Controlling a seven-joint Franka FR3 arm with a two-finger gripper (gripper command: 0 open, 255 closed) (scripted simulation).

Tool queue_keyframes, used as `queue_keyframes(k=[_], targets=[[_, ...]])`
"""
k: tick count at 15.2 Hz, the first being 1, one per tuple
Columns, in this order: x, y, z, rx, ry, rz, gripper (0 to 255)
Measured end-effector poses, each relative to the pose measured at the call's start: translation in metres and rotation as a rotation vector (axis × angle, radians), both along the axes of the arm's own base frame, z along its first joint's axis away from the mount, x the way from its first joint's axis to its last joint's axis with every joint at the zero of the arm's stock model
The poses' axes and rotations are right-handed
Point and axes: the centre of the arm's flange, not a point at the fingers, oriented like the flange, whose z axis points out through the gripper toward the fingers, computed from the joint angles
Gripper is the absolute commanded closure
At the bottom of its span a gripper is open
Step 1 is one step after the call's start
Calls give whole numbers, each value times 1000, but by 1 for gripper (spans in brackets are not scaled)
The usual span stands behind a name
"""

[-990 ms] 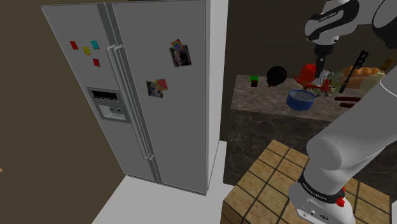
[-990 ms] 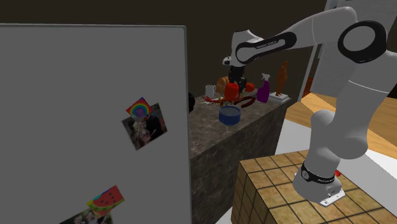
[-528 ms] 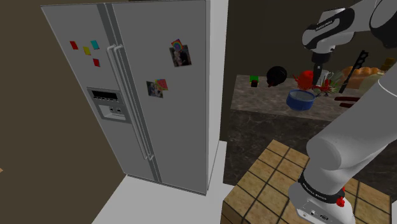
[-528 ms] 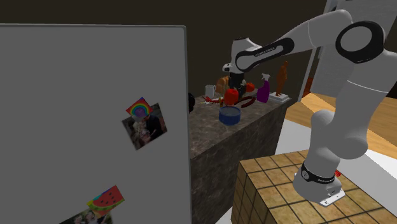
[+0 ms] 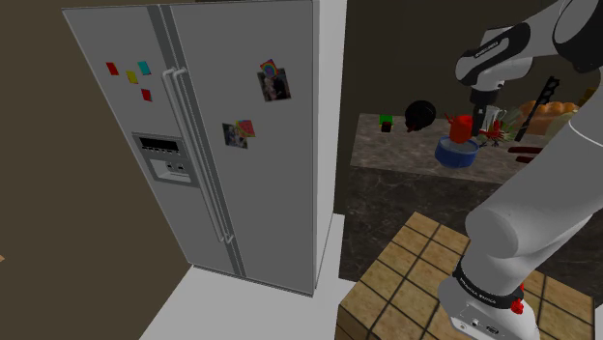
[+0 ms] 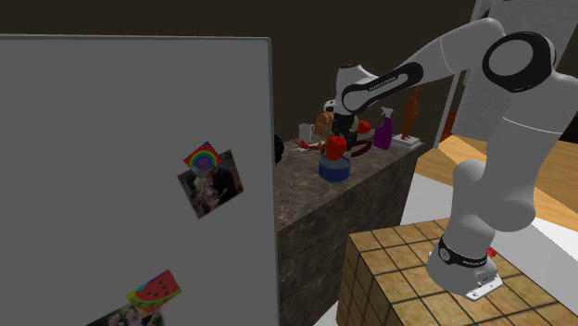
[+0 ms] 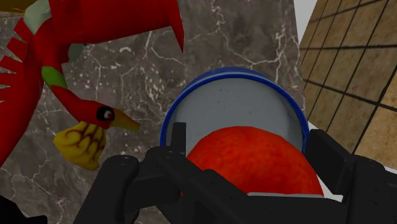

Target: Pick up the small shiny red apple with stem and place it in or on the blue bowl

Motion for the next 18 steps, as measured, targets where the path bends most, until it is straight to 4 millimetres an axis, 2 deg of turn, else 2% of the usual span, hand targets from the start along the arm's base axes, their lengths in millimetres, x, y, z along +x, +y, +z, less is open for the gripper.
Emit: queue_keyframes(k=[4, 5, 11, 13, 15, 18], targets=[[0, 0, 0, 0, 0, 0, 255], [0, 0, 0, 0, 0, 0, 0], [0, 0, 0, 0, 0, 0, 0], [2, 2, 15, -1, -1, 0, 0], [5, 5, 39, -2, -1, 1, 0], [4, 7, 48, -1, -1, 0, 0]])
